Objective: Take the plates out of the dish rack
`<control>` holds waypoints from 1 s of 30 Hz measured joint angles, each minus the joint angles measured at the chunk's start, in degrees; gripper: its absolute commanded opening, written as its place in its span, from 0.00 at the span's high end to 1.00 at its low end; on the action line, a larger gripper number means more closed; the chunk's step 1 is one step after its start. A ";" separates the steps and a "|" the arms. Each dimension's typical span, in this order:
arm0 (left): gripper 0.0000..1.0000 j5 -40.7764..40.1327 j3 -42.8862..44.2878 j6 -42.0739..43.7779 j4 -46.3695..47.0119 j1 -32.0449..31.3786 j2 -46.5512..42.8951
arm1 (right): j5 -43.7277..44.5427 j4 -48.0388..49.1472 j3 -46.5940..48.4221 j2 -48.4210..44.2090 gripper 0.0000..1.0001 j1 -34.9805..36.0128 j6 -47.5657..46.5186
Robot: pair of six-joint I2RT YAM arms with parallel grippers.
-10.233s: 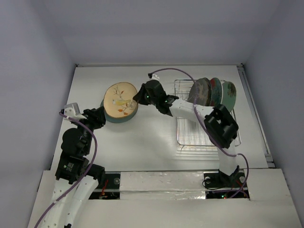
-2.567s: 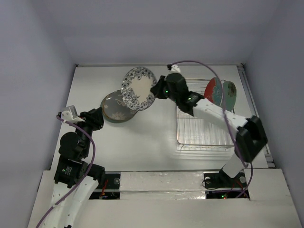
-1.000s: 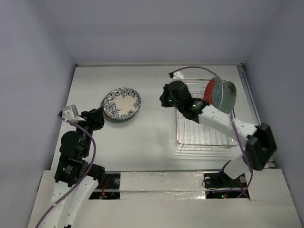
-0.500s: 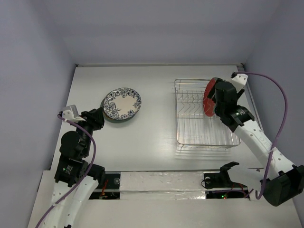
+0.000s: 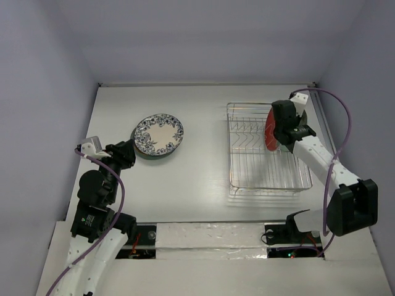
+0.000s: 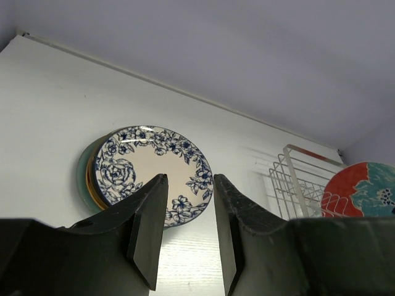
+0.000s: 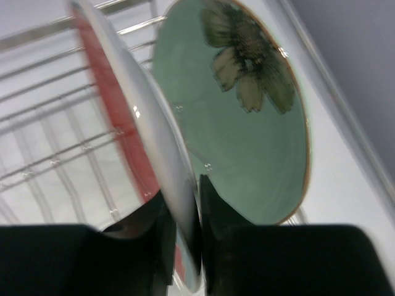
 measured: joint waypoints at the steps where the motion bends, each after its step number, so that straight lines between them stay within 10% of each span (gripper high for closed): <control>1: 0.67 0.00 0.00 -0.02 0.00 0.00 0.00 | 0.02 -0.22 0.39 -0.55 0.91 -0.02 -0.74; 20: 0.67 0.00 0.00 -0.02 0.02 0.00 0.02 | -5.20 -11.89 12.92 -9.99 1.00 0.87 -8.50; 30: 0.67 0.00 -0.02 -0.02 0.00 0.00 0.02 | -28.72 13.00 5.49 -9.03 1.00 13.44 6.56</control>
